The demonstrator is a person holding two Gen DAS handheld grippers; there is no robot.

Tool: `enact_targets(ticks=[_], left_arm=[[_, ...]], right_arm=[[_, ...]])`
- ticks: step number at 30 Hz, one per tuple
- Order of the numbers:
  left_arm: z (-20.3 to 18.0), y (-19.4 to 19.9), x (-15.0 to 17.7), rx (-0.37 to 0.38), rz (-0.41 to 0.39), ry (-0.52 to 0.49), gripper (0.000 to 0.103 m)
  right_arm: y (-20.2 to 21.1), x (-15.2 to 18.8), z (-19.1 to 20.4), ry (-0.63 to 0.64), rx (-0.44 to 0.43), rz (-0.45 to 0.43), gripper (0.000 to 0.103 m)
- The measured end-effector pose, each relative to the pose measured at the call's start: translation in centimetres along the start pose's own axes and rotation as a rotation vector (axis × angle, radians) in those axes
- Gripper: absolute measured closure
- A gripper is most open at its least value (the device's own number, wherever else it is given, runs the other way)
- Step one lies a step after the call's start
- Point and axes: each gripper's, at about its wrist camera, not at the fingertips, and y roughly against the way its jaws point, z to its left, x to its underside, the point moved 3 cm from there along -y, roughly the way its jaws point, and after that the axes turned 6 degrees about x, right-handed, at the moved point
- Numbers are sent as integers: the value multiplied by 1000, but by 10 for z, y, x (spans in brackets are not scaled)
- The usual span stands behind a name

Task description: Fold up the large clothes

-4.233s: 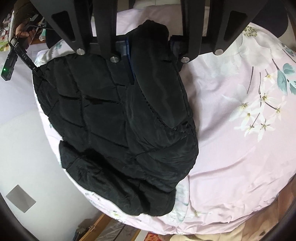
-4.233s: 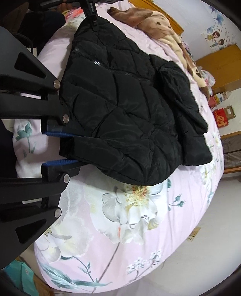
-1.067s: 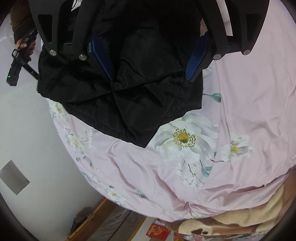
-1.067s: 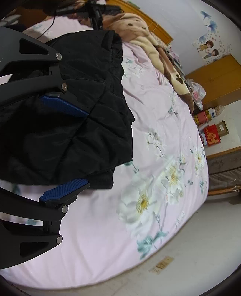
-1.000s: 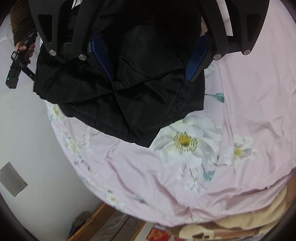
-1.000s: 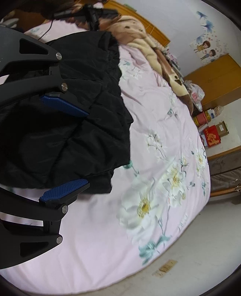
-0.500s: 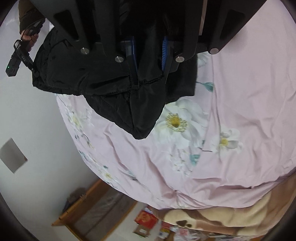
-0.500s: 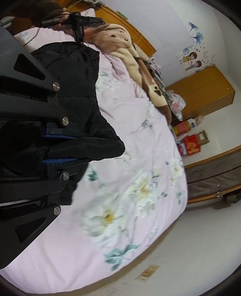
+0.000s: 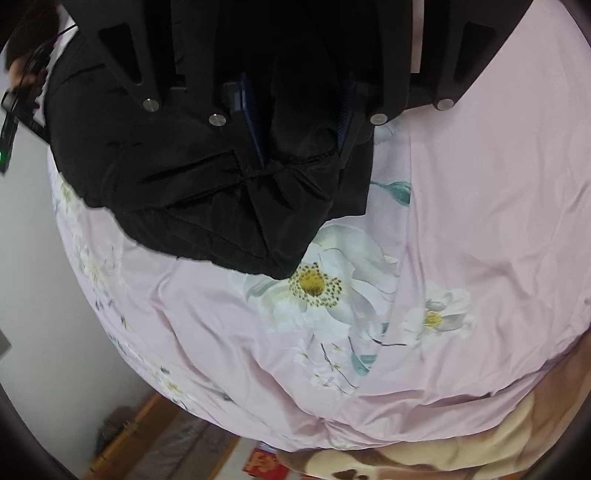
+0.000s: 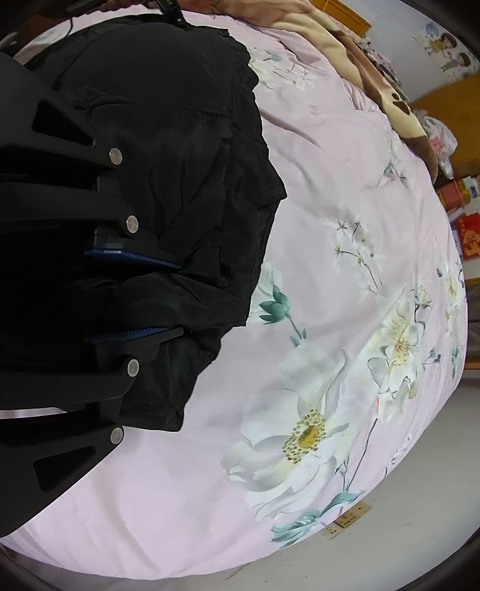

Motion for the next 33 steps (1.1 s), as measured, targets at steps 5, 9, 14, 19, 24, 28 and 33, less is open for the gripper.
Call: enact_targets(ticks=[5,9,14,19,24,28,33], left_arm=[[-6,55,1,-39,-156,-9,53],[-37,87,18,-5,-217,-98,46],[-83,58,49,28,-116,-209,46],[-83,2,70,-86,-18,-227,46],[-84,-32,88,-153,-8,-332,44],[-75,-47,82,-109,6,-270,45],[-73,-55,83,-102,4,-273,45]], right_arm=[[73,1,-18,-91,17,-216,53],[127,16,-15,-85,-19,-347,48],[129,47,31,80,-49,-338,47],[72,75,47,104,-42,-209,47],[20,82,42,81,-75,-66,47],[1,81,45,110,-56,-70,47],[-12,86,48,118,-41,-78,47]])
